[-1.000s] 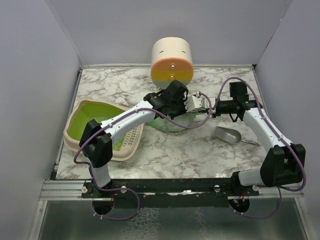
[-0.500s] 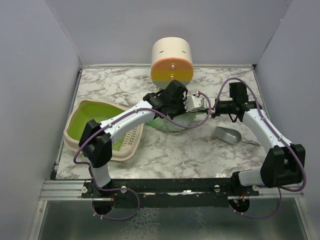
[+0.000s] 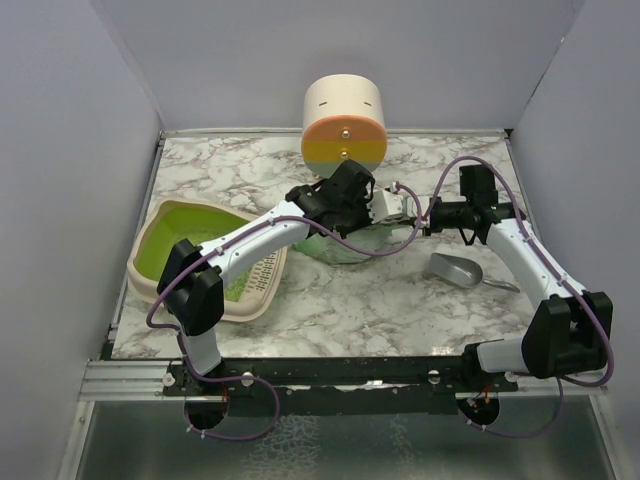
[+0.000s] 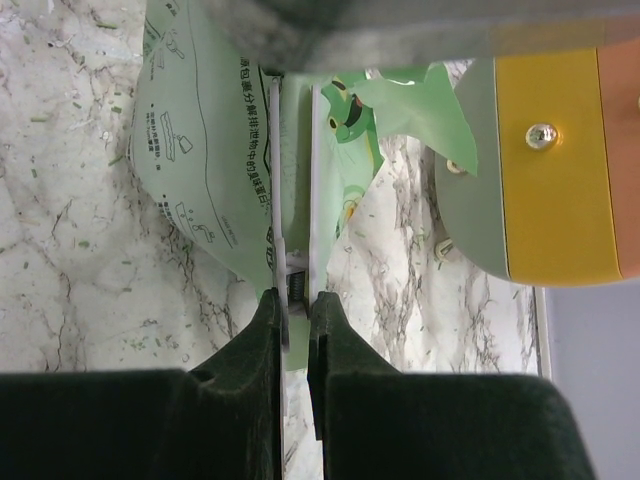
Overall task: Fill the litter box with clean litter
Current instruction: Clamp the cat litter bag at the center of the board.
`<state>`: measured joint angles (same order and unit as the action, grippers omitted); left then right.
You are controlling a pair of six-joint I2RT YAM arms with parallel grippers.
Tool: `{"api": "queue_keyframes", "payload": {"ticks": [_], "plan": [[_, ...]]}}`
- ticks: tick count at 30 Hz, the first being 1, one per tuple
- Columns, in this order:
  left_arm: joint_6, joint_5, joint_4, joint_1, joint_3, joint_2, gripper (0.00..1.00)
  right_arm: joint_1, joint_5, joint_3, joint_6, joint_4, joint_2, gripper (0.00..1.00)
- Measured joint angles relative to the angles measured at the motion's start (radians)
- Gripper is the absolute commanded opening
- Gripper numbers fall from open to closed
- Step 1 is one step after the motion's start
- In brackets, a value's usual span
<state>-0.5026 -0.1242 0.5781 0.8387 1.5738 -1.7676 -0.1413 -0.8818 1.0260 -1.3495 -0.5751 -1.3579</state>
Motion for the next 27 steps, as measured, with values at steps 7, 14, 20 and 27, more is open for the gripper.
{"api": "queue_keyframes", "payload": {"ticks": [7,14,20,27], "plan": [[0.004,0.001,0.000,-0.002,-0.002,0.000,0.00,-0.001,0.003,0.000,0.002,0.005,-0.007,0.01],[0.007,0.001,-0.010,-0.005,-0.014,0.002,0.00,-0.003,0.010,-0.015,0.010,0.034,-0.008,0.01],[0.007,0.000,-0.012,-0.005,-0.018,0.004,0.00,-0.006,0.011,-0.030,0.033,0.050,0.008,0.01],[0.021,-0.006,-0.012,-0.001,-0.018,0.008,0.00,-0.010,0.026,-0.076,0.047,0.079,0.055,0.01]]}}
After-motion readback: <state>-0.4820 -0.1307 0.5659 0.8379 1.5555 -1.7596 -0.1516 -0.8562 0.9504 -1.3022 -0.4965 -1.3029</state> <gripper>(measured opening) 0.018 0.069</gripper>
